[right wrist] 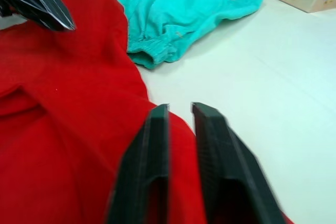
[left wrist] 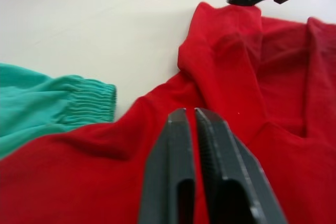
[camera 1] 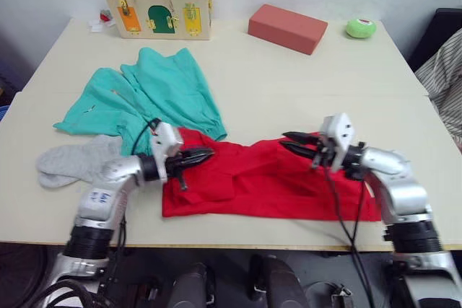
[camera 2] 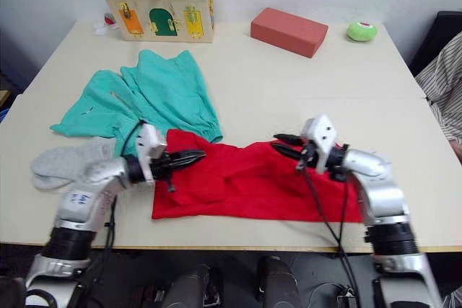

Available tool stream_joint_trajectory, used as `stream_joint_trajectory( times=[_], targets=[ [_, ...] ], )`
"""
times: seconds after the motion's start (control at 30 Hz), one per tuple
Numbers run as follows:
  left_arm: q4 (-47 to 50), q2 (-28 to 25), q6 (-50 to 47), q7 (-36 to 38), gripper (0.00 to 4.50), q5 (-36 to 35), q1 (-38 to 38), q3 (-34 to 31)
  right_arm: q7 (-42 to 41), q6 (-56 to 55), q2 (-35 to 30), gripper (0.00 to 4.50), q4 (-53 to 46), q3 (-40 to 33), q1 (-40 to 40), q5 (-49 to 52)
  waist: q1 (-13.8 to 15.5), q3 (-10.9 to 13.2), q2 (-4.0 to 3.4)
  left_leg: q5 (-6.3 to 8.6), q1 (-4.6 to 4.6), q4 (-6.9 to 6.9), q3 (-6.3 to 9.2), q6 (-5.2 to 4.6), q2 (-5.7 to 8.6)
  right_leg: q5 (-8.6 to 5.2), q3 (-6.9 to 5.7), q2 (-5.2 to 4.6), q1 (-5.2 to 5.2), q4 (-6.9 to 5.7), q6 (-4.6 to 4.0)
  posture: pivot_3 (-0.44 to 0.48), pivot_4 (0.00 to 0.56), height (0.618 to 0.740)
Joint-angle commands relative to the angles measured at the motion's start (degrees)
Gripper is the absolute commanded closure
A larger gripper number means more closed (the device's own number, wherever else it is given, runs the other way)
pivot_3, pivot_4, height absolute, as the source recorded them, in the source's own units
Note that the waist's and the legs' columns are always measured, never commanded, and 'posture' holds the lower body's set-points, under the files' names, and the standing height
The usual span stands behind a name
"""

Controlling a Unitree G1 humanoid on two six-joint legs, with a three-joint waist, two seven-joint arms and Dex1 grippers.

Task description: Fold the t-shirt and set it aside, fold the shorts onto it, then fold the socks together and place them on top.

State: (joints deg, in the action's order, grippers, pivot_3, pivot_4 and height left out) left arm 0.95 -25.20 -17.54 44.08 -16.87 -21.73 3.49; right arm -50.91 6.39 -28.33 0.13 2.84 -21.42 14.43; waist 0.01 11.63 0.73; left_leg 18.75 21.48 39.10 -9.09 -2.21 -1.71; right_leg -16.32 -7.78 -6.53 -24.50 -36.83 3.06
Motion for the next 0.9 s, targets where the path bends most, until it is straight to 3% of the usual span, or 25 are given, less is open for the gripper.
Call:
stream_joint_trajectory(
  times=[0.03,0.2,0.37,0.47,0.6,0.77,0.9],
  targets=[
    [-1.3,2.63,0.74,-6.93,4.5,3.95,-0.54,0.25,6.67,-3.1,3.77,4.47,-1.86,1.7,2.15,-4.08,-0.08,-0.01,0.01,0.0,0.0,0.0,-0.01,0.0,0.01,0.0,0.01,0.0,0.01,0.01,0.0,0.0,0.15,0.74],
    [-5.46,4.08,0.82,-14.76,4.5,10.03,-0.87,0.38,18.18,-2.76,6.16,4.47,0.83,0.44,4.97,-11.15,-0.2,-0.01,0.01,0.0,-0.05,0.02,-0.03,0.0,0.0,0.0,0.04,-0.01,0.0,0.01,0.0,0.0,0.15,0.74],
    [-10.28,4.94,3.06,-18.35,4.5,11.64,-1.89,-1.15,22.81,-3.28,3.4,4.47,4.16,-3.43,8.35,-13.23,-0.17,-0.15,0.01,0.0,-0.13,0.01,-0.04,0.0,0.0,0.0,0.07,-0.03,0.06,0.09,0.0,0.0,0.15,0.74],
    [-16.34,6.62,5.99,-24.59,4.5,10.85,-4.87,-5.66,26.53,0.1,-2.04,4.47,5.56,-11.39,14.88,-13.71,0.23,-0.33,0.05,0.0,-0.23,0.02,0.0,0.0,0.01,0.0,0.06,-0.03,0.18,0.11,0.0,0.0,0.15,0.74],
    [-20.12,8.11,7.95,-27.27,4.5,9.45,-6.67,-8.63,30.23,4.32,-2.35,4.47,5.13,-16.14,18.19,-11.87,-0.16,-0.88,0.61,0.02,-0.34,-0.04,0.02,0.02,-0.04,0.0,0.06,-0.04,0.26,0.19,0.0,0.0,0.15,0.74],
    [-21.45,8.49,10.06,-25.13,4.5,7.44,-6.99,-10.38,30.59,5.22,-1.54,4.47,4.34,-19.94,20.12,-8.53,-0.24,-0.97,0.67,0.02,-0.42,-0.12,0.0,0.12,-0.12,-0.01,0.03,-0.01,0.27,0.17,-0.02,0.0,0.15,0.74],
    [-17.37,8.02,12.12,-17.07,4.5,3.39,-5.79,-10.03,24.66,-3.07,-0.92,4.47,0.37,-19.42,18.9,-4.15,-0.18,-0.96,0.67,0.03,-0.35,-0.11,0.0,0.11,-0.08,0.0,0.03,-0.02,0.26,0.26,-0.02,0.0,0.15,0.74]
  ],
)
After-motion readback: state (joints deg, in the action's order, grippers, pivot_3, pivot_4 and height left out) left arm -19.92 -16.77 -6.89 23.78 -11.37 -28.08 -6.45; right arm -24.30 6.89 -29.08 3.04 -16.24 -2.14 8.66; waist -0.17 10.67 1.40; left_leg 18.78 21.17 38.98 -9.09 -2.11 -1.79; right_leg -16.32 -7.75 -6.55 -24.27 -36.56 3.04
